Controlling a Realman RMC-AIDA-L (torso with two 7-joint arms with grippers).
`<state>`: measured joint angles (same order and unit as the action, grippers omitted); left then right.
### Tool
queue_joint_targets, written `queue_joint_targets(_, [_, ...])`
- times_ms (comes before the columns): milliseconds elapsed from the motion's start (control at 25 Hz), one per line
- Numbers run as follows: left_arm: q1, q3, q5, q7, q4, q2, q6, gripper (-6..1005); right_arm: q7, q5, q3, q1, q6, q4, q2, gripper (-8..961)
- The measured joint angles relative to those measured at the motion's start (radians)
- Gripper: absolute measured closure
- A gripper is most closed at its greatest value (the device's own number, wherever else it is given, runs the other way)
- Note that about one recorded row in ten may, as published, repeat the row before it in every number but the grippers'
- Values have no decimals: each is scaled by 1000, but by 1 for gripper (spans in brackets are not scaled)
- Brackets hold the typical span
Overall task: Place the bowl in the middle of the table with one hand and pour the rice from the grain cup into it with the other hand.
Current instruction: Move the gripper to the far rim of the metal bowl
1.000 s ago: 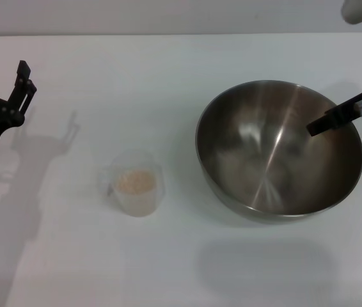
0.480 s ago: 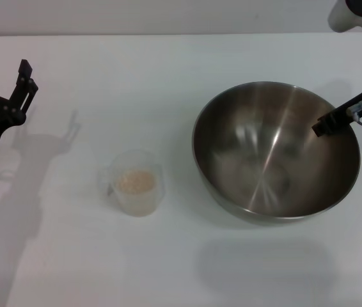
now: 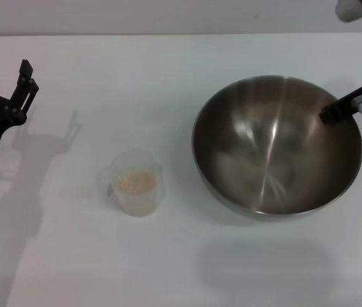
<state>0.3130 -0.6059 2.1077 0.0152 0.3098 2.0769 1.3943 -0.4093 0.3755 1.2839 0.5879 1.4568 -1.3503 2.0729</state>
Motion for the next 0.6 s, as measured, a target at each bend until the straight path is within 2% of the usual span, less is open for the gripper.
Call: queue_joint_targets(600, [-5,0,0,3,0,-1,6,187,-95,116,-13,-78,-5,-178,1,952])
